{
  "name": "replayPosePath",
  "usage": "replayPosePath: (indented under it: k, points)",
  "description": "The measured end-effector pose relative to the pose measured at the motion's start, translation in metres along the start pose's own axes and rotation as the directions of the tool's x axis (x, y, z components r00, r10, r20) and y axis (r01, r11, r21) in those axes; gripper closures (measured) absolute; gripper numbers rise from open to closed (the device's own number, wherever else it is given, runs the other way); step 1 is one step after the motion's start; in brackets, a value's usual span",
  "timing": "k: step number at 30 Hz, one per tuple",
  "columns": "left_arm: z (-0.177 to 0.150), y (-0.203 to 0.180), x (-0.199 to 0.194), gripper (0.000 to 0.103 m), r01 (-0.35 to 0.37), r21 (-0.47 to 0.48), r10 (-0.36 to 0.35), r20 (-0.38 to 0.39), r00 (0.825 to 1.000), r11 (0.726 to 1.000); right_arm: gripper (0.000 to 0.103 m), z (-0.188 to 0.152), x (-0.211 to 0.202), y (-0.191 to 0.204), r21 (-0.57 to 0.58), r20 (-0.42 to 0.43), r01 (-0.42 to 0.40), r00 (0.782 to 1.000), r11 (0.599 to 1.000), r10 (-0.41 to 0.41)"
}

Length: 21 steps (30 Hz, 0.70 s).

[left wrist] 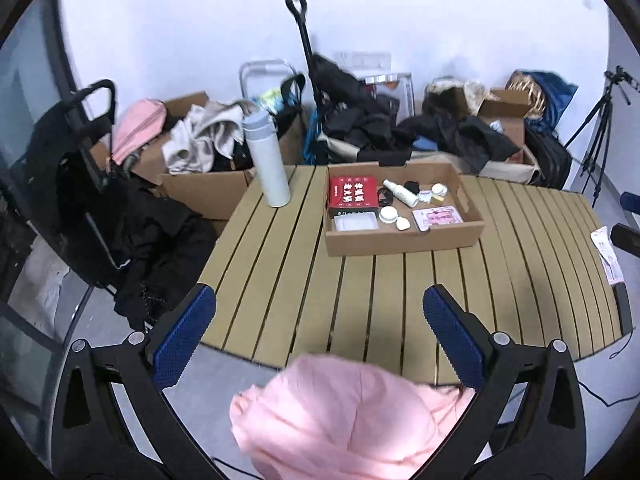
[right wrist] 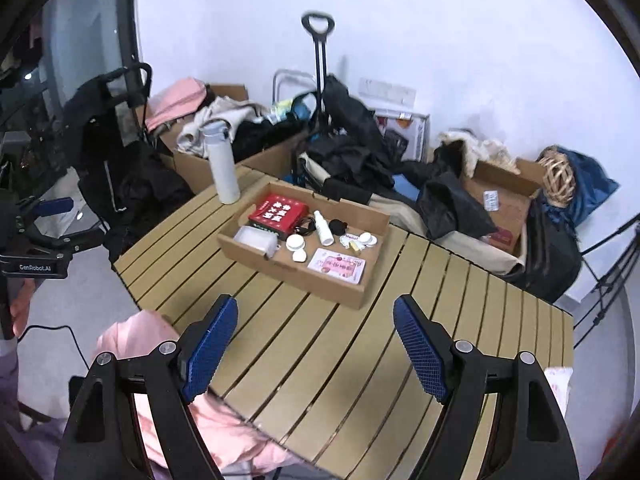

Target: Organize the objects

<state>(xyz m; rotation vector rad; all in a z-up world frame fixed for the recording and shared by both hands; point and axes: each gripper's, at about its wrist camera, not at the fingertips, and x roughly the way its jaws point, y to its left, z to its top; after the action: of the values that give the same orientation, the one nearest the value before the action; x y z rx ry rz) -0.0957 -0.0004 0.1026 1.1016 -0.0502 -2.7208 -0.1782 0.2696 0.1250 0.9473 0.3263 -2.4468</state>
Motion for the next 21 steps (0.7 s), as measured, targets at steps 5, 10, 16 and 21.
replayPosePath:
  k: [5,10,16,21]
  points:
    - [-0.088,0.002,-0.045,0.0,0.069,-0.033,-0.069,0.011,0.998,0.997,0.02,-0.082,-0.049,0.041,0.035,0.085,0.095,0.992,0.995,-0.098]
    - [-0.148,0.001,-0.079,0.0,0.052,-0.036,-0.048,0.113,0.992,0.998,0.02,-0.168,-0.061,0.093,0.15,0.129,0.08,0.987,0.985,-0.1]
    - [-0.157,-0.012,-0.099,0.0,0.084,0.007,-0.084,0.166,0.982,0.996,0.02,-0.185,-0.062,0.127,0.07,0.126,0.094,0.987,0.993,-0.102]
    - [-0.163,-0.016,-0.101,0.0,0.086,0.009,-0.087,0.164,0.983,0.996,0.02,-0.183,-0.066,0.128,0.082,0.147,0.114,0.981,0.99,-0.125]
